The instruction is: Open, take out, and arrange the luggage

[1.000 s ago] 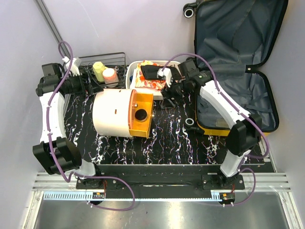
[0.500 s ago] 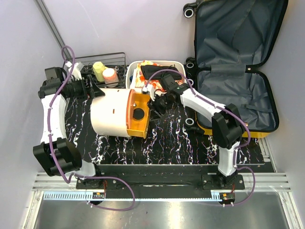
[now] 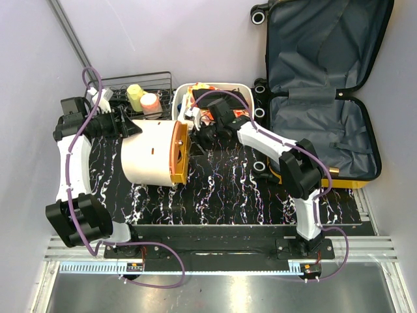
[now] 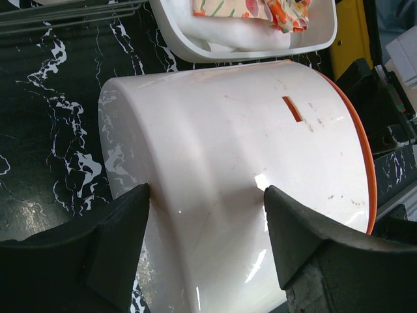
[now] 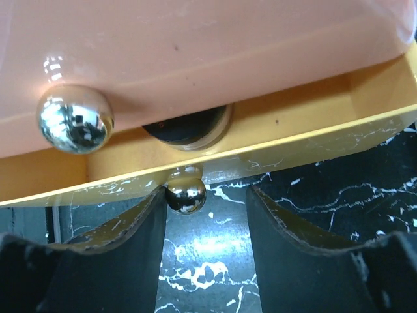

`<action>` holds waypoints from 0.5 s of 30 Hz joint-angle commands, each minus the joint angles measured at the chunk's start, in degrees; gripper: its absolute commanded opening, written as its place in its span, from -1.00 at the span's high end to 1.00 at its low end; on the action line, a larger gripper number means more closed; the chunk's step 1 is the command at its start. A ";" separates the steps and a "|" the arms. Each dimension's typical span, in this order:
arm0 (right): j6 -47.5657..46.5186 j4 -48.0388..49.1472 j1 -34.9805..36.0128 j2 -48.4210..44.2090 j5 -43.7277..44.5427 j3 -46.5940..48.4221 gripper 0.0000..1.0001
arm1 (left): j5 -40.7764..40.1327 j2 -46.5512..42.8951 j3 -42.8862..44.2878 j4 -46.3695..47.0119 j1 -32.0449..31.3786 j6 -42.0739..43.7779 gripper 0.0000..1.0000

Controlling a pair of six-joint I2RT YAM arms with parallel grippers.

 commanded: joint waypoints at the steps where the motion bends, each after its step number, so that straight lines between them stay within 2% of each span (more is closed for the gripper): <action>1: 5.19 12.63 0.59 2.28 -1.26 3.04 -0.14 | 1.20 0.83 -3.10 -3.51 -1.61 1.85 -0.42; 7: 9.59 15.28 0.85 5.02 -1.09 6.73 -0.18 | 1.02 1.88 -3.36 -3.51 -1.87 1.59 -0.40; 12: 12.05 16.42 0.76 1.35 -0.39 2.79 -0.25 | 0.50 2.15 -3.27 -3.51 -1.87 1.50 -0.40; 15: 11.88 13.10 -1.25 -2.51 1.10 1.29 -0.41 | 0.06 2.23 -3.18 -3.51 -1.87 1.59 -0.40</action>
